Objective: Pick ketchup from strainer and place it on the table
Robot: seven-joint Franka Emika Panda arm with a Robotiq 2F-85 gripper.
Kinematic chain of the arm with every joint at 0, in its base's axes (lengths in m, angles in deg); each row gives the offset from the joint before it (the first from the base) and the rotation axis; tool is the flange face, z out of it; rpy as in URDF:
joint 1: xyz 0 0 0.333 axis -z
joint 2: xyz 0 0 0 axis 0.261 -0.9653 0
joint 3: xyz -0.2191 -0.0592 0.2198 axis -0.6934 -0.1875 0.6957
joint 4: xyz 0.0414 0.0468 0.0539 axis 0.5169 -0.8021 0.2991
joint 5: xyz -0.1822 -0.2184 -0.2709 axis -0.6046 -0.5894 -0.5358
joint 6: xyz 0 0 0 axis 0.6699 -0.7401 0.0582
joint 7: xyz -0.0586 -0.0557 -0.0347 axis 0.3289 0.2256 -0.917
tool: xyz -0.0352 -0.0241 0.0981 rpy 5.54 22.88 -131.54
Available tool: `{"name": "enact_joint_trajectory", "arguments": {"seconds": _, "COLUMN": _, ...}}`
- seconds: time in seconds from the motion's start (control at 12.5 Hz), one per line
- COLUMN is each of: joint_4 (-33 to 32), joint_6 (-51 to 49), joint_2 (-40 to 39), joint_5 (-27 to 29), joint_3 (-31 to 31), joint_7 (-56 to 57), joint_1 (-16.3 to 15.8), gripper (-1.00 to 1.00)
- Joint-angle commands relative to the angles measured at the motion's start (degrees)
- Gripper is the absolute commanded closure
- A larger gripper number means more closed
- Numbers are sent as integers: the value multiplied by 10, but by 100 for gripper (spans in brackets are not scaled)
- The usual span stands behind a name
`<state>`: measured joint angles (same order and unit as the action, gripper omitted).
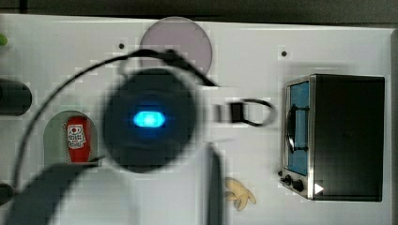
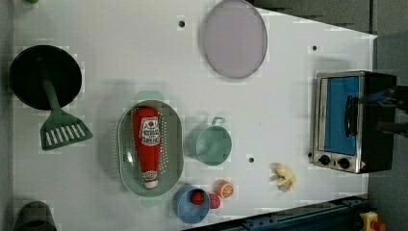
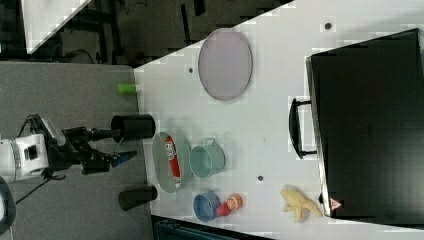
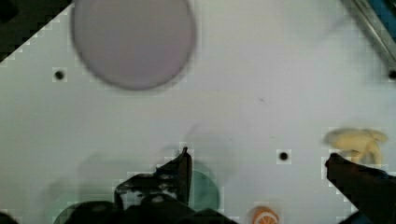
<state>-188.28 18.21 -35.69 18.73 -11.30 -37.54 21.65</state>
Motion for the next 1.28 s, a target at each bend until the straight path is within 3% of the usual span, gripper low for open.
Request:
{"name": "enact_joint_trajectory", "arguments": {"seconds": 0.08, "joint_4": -13, "joint_6": 20, "joint_2": -37, "joint_5": 6, "joint_3": 91, "joint_7": -22, "joint_1": -38, "gripper": -100}}
{"name": "enact_joint_trajectory", "arguments": {"seconds": 0.72, "joint_4": -39, "joint_6": 151, "joint_2": -159, "joint_5": -12, "joint_3": 275, "joint_7": -32, "joint_1": -50, "gripper": -100}}
{"name": "enact_joint_trajectory", "arguments": {"seconds": 1.28, "joint_4": -108, "joint_6": 358, "joint_2": -302, "joint_5": -150, "joint_3": 289, "joint_7": -101, "joint_1": -70, "gripper": -100}}
